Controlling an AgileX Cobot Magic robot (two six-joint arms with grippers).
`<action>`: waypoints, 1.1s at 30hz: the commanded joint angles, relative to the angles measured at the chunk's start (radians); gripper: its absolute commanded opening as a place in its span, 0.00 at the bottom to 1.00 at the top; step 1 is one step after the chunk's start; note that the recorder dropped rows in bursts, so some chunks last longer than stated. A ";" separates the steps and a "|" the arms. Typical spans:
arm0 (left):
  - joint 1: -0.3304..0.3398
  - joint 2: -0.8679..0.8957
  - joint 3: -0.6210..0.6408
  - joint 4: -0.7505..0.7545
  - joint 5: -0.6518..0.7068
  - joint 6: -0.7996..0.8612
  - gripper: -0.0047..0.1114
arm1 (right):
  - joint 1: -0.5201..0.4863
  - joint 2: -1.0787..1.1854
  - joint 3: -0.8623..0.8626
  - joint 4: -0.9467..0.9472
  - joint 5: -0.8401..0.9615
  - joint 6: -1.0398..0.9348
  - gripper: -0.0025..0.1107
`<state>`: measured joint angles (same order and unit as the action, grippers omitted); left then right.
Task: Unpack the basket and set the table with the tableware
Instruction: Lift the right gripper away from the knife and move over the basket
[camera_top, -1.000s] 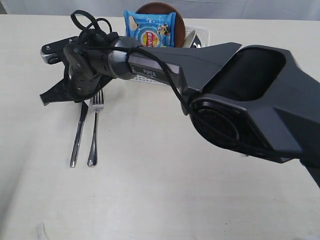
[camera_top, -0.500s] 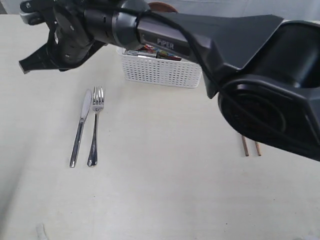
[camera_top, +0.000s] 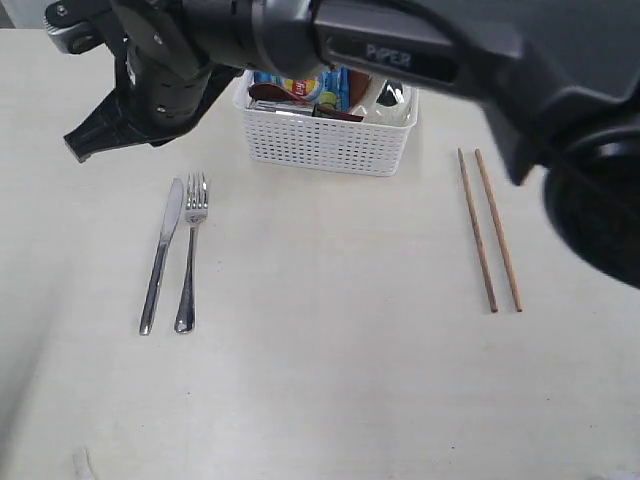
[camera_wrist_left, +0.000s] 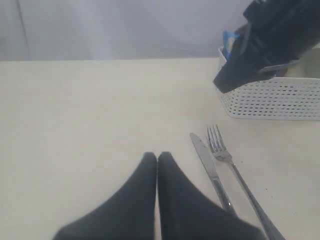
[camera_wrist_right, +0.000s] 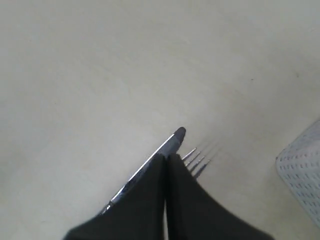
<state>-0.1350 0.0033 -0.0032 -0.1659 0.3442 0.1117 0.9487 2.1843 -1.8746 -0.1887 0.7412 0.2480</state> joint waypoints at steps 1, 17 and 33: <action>-0.008 -0.003 0.003 0.001 -0.002 -0.003 0.04 | -0.002 -0.166 0.164 -0.070 -0.107 -0.009 0.02; -0.008 -0.003 0.003 0.001 -0.002 -0.003 0.04 | -0.109 -0.545 0.639 -0.120 -0.189 0.023 0.02; -0.008 -0.003 0.003 0.001 -0.002 -0.003 0.04 | -0.586 -0.807 0.829 -0.128 -0.236 0.058 0.02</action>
<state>-0.1350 0.0033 -0.0032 -0.1659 0.3442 0.1117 0.4205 1.3903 -1.0497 -0.3087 0.5039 0.3135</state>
